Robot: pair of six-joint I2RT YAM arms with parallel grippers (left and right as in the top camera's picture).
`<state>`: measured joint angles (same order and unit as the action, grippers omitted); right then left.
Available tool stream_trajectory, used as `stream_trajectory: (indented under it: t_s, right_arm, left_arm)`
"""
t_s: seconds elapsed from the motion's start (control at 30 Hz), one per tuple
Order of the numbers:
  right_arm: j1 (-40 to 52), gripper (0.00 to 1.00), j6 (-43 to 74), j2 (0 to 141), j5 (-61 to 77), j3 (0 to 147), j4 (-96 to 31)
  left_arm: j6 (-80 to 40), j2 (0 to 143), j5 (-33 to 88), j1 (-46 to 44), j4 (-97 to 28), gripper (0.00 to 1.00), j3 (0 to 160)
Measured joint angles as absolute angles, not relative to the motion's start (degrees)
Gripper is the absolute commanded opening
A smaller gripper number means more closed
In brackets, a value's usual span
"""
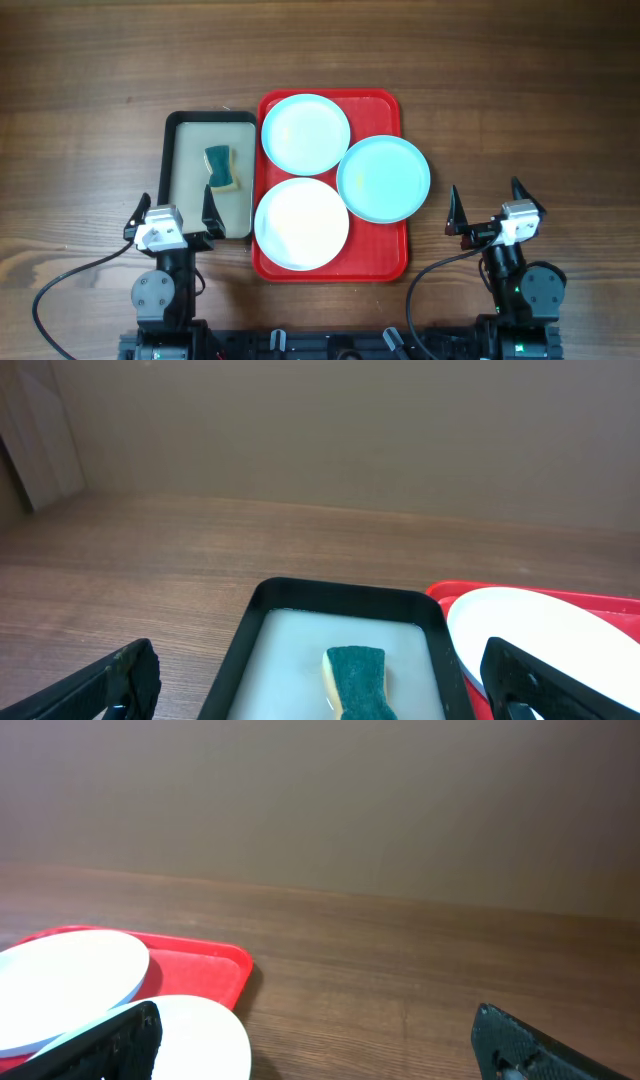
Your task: Clean dirty plates on tray and stack at the side
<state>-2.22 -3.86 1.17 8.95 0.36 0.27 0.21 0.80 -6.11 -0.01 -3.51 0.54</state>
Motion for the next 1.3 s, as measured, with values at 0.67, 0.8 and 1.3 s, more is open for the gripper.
stream_trajectory:
  t_s: [0.67, 0.8, 1.3]
  right_arm:
    - [-2.33, 1.00, 19.79, 27.16, 13.96, 37.98, -6.81]
    - [-2.35, 1.00, 18.28, 51.68, 20.64, 69.67, -38.87]
    - [21.47, 0.52, 11.38, 110.06, 13.45, 94.08, -53.54]
  left_arm:
    - [-18.90, 26.85, 3.75, -0.01, -34.06, 1.00, 46.11]
    - [-19.22, 56.10, 3.42, -0.01, -62.26, 1.00, 80.79]
    - [-14.04, 97.62, -1.32, -0.01, -76.93, 0.46, 94.43]
